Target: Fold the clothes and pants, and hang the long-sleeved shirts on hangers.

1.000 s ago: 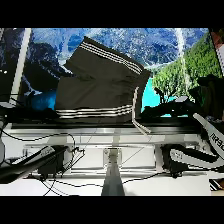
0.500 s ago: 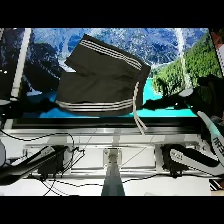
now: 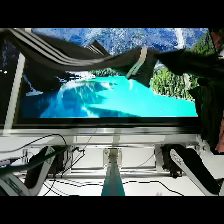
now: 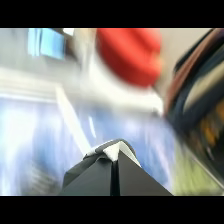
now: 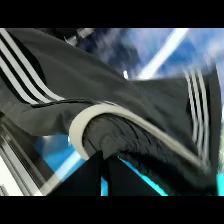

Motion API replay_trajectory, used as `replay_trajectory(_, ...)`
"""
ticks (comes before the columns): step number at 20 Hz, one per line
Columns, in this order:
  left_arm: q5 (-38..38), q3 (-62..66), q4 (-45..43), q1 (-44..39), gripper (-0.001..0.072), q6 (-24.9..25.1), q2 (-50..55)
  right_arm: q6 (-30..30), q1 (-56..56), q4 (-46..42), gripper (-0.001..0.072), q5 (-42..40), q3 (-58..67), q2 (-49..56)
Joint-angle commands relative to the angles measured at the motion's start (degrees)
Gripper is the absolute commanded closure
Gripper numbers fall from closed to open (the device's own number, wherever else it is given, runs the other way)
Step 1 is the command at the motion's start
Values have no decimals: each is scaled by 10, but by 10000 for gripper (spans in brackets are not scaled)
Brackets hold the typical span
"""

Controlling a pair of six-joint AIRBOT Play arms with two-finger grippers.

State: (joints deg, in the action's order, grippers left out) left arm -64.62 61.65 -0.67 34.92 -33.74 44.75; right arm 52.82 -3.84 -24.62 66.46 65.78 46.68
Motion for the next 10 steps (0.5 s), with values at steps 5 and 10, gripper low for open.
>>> replay_trajectory(5, 357, 42, -24, 3, 703, 65, -248, 1, 0, 102, 690, -8, 79, -149)
replay_trajectory(10, 359, 41, -143, 3, 704, -22, -259, 3, 0, 53, 690, -17, 78, -153)
